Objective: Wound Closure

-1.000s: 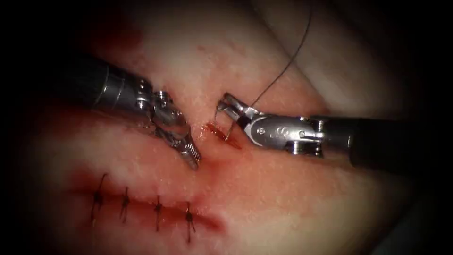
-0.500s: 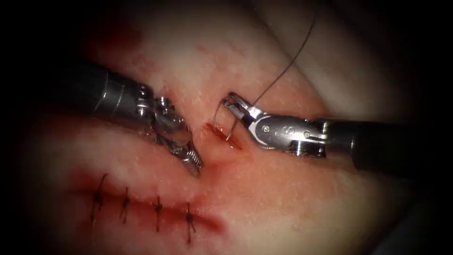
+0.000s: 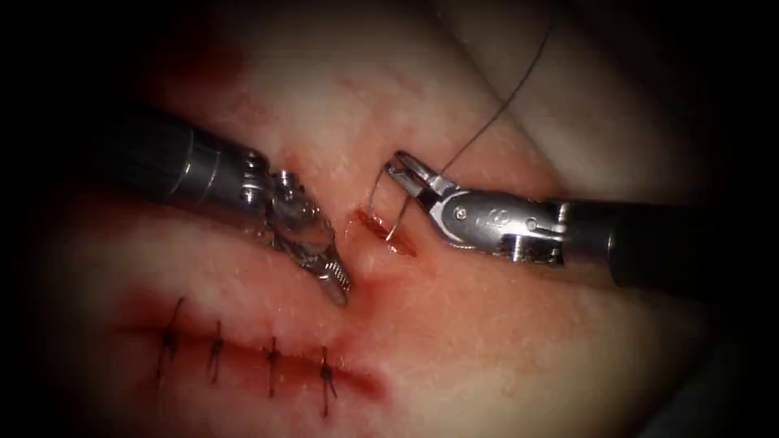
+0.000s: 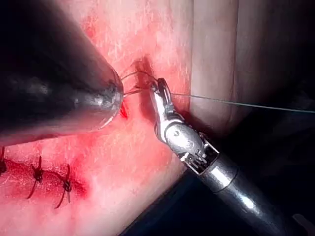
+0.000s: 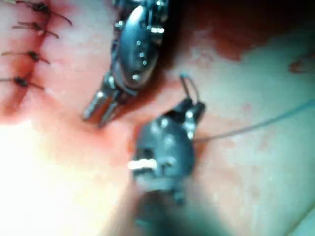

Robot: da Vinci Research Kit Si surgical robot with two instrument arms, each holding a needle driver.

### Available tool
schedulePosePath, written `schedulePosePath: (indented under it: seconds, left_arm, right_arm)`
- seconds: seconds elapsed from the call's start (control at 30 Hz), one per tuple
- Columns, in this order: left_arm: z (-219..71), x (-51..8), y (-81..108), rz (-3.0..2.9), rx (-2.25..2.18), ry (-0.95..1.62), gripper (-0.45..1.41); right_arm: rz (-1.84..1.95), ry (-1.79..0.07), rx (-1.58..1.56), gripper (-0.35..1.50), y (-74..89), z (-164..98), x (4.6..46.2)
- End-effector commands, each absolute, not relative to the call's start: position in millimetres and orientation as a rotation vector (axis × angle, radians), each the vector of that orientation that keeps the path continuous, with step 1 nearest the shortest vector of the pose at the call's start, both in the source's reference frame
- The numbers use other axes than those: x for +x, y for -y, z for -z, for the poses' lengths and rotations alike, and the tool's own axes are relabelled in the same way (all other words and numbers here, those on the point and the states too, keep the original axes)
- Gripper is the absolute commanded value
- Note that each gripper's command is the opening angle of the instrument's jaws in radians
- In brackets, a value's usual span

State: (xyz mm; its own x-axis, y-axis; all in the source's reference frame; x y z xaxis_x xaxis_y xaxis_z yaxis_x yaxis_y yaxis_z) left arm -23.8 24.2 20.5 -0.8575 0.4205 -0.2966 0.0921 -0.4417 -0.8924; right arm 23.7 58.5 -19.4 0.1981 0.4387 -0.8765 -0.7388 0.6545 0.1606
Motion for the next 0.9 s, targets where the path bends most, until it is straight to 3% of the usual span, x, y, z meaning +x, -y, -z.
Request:
schedulePosePath:
  seconds: [0.03,0.57,0.9]
  left_arm:
    - [-21.1,-24.3,-24.0,-2.398,-0.731,1.534,0.22]
    - [-21.6,-24.3,-24.2,-2.393,-0.735,1.530,0.22]
    - [-22.0,-23.5,-24.4,-2.399,-0.741,1.528,0.22]
  right_arm:
    - [-0.844,-1.093,-0.326,-0.35,-58.4,18.9,24.2]
    - [-0.942,-1.127,-0.286,-0.35,-58.4,19.1,24.7]
    - [-1.107,-1.169,-0.104,-0.35,-57.6,16.9,24.7]
